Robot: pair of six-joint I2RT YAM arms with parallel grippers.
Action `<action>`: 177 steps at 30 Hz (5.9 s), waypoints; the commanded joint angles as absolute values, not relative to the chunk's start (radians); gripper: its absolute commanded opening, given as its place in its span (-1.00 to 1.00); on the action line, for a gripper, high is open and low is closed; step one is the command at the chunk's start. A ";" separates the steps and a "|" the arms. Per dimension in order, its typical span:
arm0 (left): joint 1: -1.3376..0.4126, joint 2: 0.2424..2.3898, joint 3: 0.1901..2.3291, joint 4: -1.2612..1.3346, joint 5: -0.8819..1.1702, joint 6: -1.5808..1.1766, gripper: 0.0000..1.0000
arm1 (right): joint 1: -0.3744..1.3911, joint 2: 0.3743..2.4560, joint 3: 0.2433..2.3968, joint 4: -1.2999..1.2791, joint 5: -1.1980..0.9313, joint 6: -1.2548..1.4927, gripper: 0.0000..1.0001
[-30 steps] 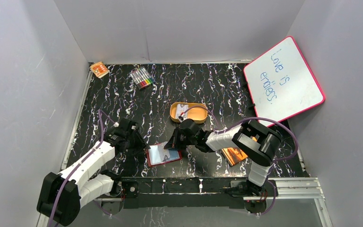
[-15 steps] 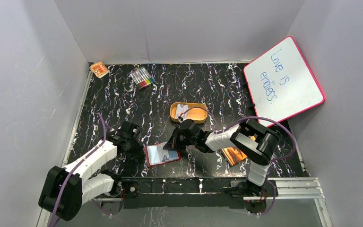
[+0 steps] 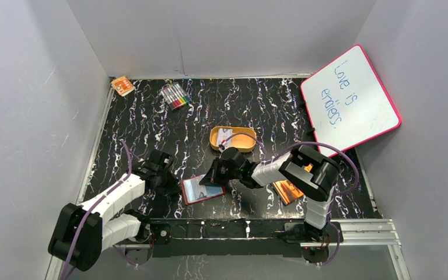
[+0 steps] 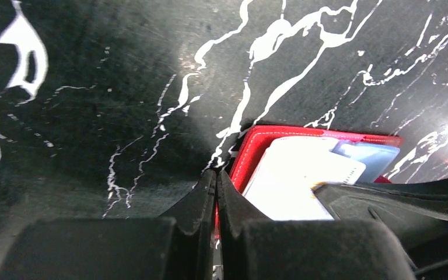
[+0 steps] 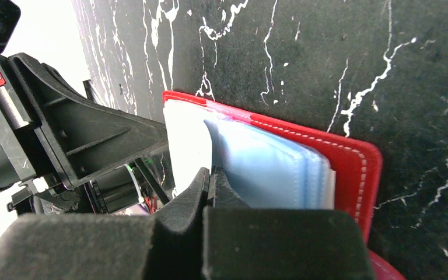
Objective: Put the credit cards into the card holder
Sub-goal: Insert the credit card into the card holder, then adjust the credit card in the card holder.
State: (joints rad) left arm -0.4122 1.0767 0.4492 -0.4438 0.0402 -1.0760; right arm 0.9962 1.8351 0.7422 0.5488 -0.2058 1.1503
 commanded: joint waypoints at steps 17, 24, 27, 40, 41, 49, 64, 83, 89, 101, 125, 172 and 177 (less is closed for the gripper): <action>-0.417 1.133 0.377 -0.394 0.087 -1.085 -1.00 | 1.018 1.861 0.753 0.474 -0.189 1.144 -0.99; -0.417 1.132 0.377 -0.395 0.084 -1.083 -1.00 | 1.019 1.817 0.777 0.372 -0.150 1.114 -0.45; -0.417 1.134 0.380 -0.394 0.083 -1.081 -1.00 | 1.018 1.805 0.794 0.335 -0.142 1.102 -0.29; -0.417 1.137 0.382 -0.377 0.102 -1.084 -1.00 | 1.020 1.806 0.837 0.270 -0.151 1.081 -0.13; -0.417 1.138 0.382 -0.372 0.105 -1.086 -1.00 | 1.020 1.809 0.840 0.270 -0.154 1.081 -0.13; -0.417 1.142 0.369 -0.328 0.140 -1.098 -1.00 | 1.036 1.852 0.887 0.253 -0.176 1.084 -0.15; -0.417 1.087 0.354 -0.337 0.116 -1.115 -1.00 | 1.051 1.828 1.015 -0.092 -0.041 0.974 0.01; -0.418 1.088 0.357 -0.335 0.119 -1.118 -1.00 | 1.051 1.786 1.085 -0.238 0.069 0.919 0.35; -0.417 1.095 0.363 -0.331 0.123 -1.113 -1.00 | 1.055 1.807 1.145 -0.310 0.094 0.860 0.46; -0.417 1.114 0.380 -0.327 0.124 -1.100 -1.00 | 1.059 1.757 1.145 -0.320 0.128 0.818 0.77; -0.417 1.118 0.376 -0.307 0.142 -1.104 -1.00 | 1.044 1.621 1.066 -0.304 0.208 0.799 0.77; -0.548 1.467 0.610 0.055 0.319 -1.073 -1.00 | 1.058 1.602 0.862 -0.247 -0.054 0.741 -0.98; -0.548 1.454 0.606 0.047 0.313 -1.066 -1.00 | 1.058 1.613 0.885 -0.254 -0.026 0.751 -1.00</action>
State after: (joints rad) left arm -0.5468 1.4849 0.6147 0.0589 0.3176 -1.0851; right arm 1.0542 1.6020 0.8383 -0.2539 -0.0742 0.7364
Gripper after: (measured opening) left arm 0.007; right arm 0.028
